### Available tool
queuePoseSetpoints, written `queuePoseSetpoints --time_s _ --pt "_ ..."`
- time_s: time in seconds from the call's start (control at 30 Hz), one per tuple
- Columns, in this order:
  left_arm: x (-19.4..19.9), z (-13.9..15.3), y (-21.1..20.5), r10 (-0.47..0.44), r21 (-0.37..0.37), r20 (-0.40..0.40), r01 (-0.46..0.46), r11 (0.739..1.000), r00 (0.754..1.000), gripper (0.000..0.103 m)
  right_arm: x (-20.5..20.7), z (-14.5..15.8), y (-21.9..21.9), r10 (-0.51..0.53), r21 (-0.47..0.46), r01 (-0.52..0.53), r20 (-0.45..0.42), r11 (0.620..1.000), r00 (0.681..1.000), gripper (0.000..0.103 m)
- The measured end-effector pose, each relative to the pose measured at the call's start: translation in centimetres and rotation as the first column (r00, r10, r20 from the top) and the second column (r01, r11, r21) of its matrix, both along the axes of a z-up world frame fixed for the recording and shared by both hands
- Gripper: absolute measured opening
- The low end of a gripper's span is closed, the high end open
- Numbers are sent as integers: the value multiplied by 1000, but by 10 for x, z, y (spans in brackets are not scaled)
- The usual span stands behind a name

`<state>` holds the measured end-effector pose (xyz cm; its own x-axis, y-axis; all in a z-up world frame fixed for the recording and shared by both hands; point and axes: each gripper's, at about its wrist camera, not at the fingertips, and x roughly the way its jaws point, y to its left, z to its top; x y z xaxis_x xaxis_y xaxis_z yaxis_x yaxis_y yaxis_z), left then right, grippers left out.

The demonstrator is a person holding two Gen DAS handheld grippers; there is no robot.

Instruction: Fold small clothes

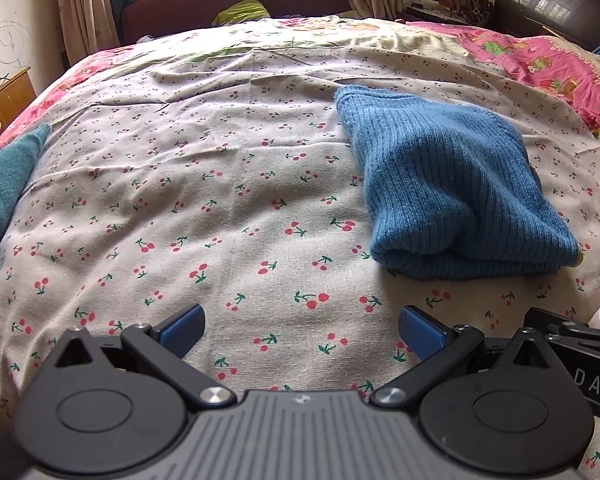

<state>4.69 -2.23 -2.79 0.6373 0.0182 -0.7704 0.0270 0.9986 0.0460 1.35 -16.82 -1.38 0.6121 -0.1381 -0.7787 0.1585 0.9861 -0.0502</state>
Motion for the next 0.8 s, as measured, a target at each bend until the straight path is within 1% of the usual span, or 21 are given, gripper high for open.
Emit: queuePoseSetpoints --time_s 0.47,0.8 --pt "0 1 -1 -1 2 3 1 1000 1000 103 0 0 0 -10 -17 10 8 1000 1000 76" --pt "-1 2 0 -2 -3 7 2 1000 1000 103 -1 1 0 -16 -22 16 14 1000 1000 76"
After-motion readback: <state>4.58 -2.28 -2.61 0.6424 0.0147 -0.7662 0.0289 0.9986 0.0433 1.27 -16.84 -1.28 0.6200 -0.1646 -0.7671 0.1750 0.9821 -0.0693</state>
